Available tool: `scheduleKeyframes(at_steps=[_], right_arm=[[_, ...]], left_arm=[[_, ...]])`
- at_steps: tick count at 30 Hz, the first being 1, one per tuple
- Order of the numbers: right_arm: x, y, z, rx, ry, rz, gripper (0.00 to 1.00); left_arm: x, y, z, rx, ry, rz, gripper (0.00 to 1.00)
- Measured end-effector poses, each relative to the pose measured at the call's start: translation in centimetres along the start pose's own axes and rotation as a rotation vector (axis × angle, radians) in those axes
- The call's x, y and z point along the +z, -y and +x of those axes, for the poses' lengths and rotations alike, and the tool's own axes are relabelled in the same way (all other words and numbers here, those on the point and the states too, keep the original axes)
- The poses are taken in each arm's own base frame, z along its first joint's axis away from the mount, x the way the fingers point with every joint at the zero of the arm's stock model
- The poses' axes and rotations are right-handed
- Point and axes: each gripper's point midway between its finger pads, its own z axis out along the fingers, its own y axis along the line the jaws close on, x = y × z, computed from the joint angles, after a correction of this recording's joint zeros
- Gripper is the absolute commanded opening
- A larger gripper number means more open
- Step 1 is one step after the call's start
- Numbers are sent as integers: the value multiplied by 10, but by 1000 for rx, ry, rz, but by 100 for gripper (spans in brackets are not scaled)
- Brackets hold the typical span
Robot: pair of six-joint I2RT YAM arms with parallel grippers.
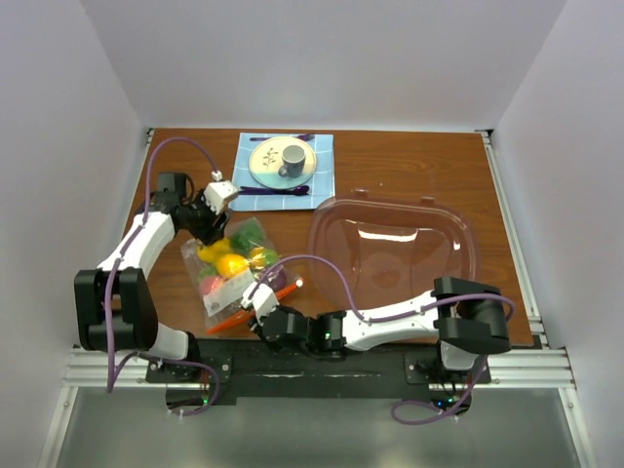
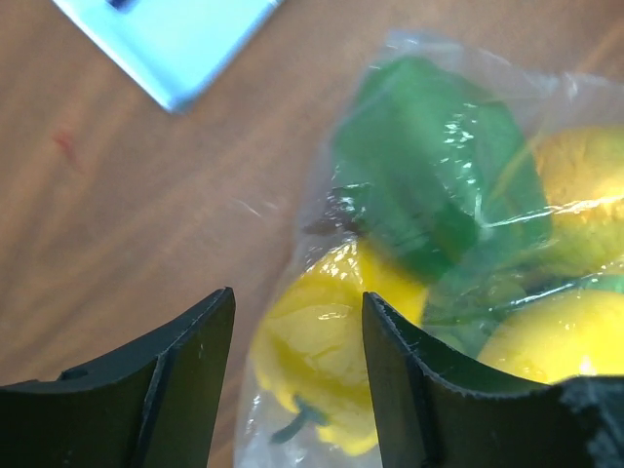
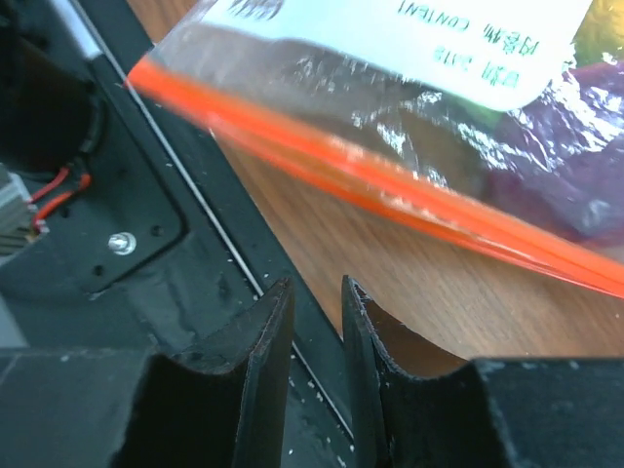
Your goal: Open the zip-top bag and remove the fake food
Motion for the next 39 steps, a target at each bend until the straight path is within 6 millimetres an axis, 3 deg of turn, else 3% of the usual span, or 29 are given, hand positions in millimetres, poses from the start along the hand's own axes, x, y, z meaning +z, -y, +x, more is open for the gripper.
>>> scheduleKeyframes(at_steps=[4,7,14,22,25,31,39], right_arm=[[7,7,5,0,-7,34,35],[11,16,-7,34,31,63,35],[19,61,-27,125,97,151,38],[30,75,-19,100,79,224,79],[37,87,-14,76,73,310,84],[42,113,-9,10,81,477,86],[58,113,-21,-103,115,487,87]], left_arm=[[2,18,24,-3,-40,31,55],[1,27,33,-4,-53,45,49],[-2,36,46,26,-75,56,44],[-8,40,55,57,-97,45,43],[-8,40,56,64,-103,43,43],[-9,40,58,111,-111,54,43],[-12,47,69,199,-141,98,43]])
